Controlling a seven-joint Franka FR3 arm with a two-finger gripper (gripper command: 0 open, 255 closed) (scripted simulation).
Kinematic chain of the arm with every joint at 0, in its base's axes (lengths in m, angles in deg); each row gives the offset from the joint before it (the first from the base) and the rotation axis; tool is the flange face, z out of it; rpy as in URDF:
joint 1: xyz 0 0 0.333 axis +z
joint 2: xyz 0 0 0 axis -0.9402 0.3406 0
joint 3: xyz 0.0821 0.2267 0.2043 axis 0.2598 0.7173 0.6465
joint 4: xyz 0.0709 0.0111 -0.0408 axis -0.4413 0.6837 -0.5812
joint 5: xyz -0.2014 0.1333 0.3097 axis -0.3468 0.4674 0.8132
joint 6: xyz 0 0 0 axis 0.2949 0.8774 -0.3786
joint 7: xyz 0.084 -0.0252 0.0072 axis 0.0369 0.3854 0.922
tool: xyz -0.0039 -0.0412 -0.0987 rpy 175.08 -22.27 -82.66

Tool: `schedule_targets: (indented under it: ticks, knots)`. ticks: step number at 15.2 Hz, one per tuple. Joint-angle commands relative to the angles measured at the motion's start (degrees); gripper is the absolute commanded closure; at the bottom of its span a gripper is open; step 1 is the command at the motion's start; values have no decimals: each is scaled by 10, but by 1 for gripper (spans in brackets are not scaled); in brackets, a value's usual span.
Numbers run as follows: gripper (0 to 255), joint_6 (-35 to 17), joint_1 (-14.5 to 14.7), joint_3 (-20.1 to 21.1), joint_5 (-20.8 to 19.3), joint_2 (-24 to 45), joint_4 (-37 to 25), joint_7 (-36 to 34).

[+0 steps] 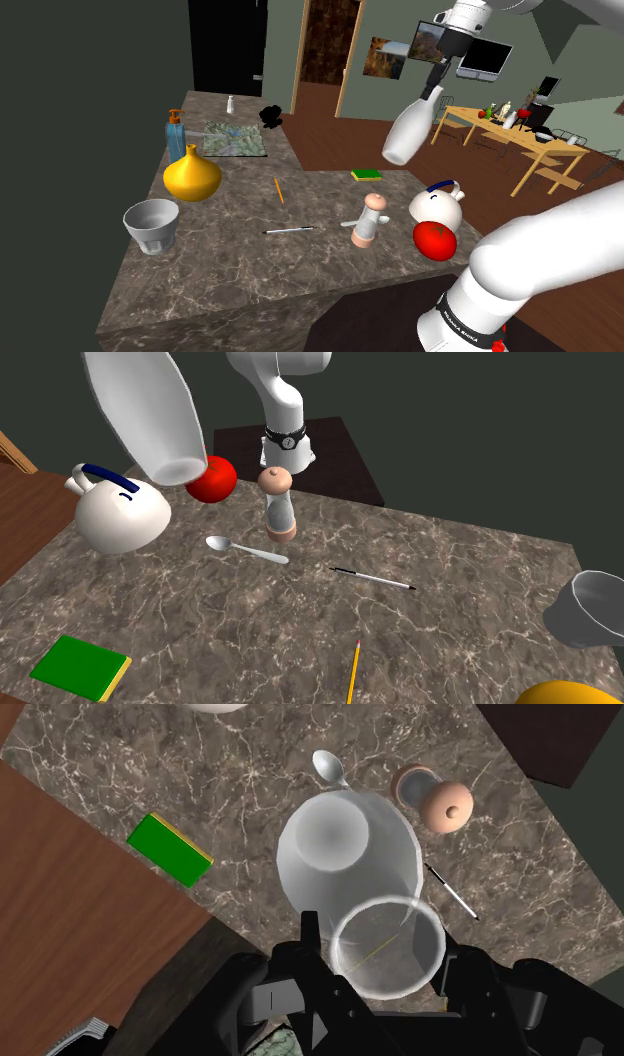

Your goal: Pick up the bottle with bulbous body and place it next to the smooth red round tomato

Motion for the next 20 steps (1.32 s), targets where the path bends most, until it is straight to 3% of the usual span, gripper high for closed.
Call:
schedule_targets:
  ticks: [1, 10, 20]
  knots:
    - [255, 14, -9, -14, -10, -24, 9, 21]
    - [255, 92, -43, -77, -57, -90, -8, 113]
    - [255, 177, -63, -166, -113, -110, -91, 238]
